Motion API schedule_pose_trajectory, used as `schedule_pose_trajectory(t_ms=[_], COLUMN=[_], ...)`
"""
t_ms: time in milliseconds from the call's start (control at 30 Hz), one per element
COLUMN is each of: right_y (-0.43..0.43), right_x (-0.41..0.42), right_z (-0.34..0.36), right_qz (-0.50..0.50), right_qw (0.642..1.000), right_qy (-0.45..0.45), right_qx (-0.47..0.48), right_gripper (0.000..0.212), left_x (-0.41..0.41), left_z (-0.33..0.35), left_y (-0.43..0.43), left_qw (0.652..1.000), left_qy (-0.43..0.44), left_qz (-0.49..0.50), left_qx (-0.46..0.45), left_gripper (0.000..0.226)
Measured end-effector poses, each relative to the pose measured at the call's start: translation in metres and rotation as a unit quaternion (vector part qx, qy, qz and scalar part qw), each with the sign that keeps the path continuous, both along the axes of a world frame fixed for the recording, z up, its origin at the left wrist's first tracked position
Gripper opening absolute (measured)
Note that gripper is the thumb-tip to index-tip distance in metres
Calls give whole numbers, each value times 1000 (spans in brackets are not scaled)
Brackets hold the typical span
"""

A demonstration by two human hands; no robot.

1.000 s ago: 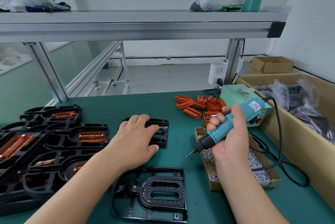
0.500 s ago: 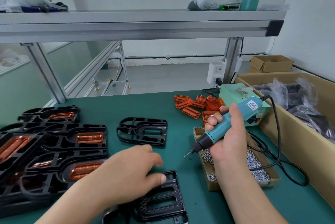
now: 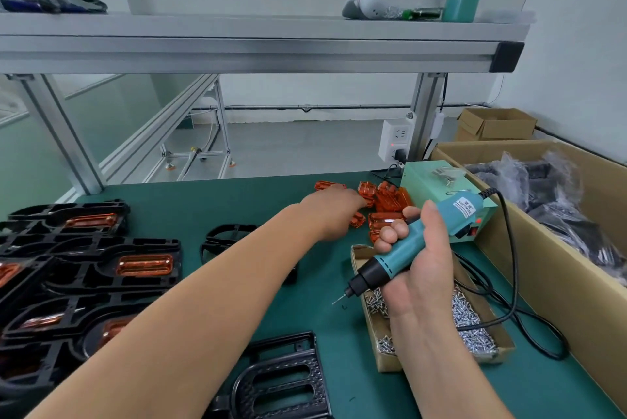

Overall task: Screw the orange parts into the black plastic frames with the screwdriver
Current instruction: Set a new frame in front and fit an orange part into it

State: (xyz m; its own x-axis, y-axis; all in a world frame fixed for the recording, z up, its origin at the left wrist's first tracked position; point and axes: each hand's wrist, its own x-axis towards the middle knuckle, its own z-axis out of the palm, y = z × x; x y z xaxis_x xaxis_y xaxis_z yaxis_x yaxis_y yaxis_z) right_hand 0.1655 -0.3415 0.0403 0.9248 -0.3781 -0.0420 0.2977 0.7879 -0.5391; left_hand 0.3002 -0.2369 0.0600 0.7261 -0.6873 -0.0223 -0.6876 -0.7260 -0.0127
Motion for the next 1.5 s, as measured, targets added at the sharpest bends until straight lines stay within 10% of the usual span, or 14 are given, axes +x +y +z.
schedule_pose_trajectory(t_ms=[233, 600, 933, 1500], right_y=[-2, -3, 9, 24], right_x=[3, -1, -10, -14], right_z=[-3, -2, 3, 3], right_qz=[7, 5, 23, 41], right_qw=[1000, 1000, 999, 996], right_qy=[-14, 2, -14, -16], right_qx=[-3, -4, -45, -80], right_gripper=[31, 27, 27, 27], left_x=[8, -100, -187, -201], left_z=[-26, -8, -14, -12], left_y=[-3, 95, 167, 170], left_qw=[998, 986, 782, 820], left_qy=[-24, -2, 279, 311], left_qz=[54, 122, 179, 163], left_qx=[19, -112, -529, -452], left_gripper=[18, 32, 29, 57])
